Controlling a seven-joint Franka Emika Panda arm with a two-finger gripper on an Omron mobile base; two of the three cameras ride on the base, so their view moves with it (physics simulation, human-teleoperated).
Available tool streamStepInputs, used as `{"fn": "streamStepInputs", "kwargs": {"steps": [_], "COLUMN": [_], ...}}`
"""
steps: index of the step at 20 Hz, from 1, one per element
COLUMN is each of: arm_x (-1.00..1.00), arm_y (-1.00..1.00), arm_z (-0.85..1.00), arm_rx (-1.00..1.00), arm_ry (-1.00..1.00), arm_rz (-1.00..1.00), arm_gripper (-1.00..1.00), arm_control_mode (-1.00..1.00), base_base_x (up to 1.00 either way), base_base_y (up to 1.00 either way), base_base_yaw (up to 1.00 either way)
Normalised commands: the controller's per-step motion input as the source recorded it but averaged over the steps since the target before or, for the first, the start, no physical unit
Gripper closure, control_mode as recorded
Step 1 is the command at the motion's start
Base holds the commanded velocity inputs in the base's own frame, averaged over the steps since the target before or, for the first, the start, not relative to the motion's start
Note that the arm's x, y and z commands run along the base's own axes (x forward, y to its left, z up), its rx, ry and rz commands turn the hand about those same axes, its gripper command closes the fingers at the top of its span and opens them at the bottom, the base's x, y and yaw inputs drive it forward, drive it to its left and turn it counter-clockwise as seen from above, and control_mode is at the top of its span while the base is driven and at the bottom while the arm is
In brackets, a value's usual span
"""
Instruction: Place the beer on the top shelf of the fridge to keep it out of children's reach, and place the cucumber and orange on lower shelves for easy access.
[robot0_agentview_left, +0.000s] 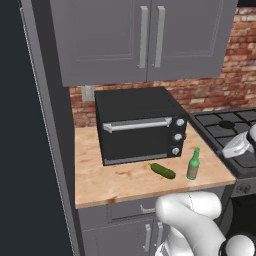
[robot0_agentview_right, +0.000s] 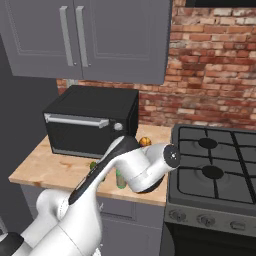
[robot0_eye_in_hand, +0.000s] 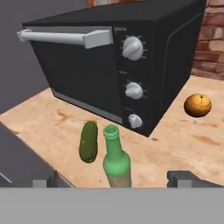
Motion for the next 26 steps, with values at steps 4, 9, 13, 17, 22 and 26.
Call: {"fn": "streamStepInputs", "kwargs": {"steps": [4,9,13,17,22,26], "arm_x": [0.0,0.0,0.0,0.01,0.07,0.07], "arm_y": [0.0,0.0,0.0,0.0,0.03,0.12], "arm_z": [-0.35,-0.28,-0.21,-0.15,-0.09,-0.06], "arm_rx": [0.06,0.08,0.09,0.1,0.1,0.08], "arm_ry": [-0.16,-0.13,-0.1,-0.05,-0.02,0.0], "arm_rz": [0.1,0.05,0.03,0.03,0.03,0.03], "arm_gripper": [-1.0,-1.0,-1.0,-1.0,-1.0,-1.0], "arm_control_mode": [-1.0,-1.0,-1.0,-1.0,-1.0,-1.0], "base_base_x": [0.0,0.0,0.0,0.0,0.0,0.0], "base_base_y": [0.0,0.0,0.0,0.0,0.0,0.0], "base_base_yaw": [0.0,0.0,0.0,0.0,0.0,0.0]}}
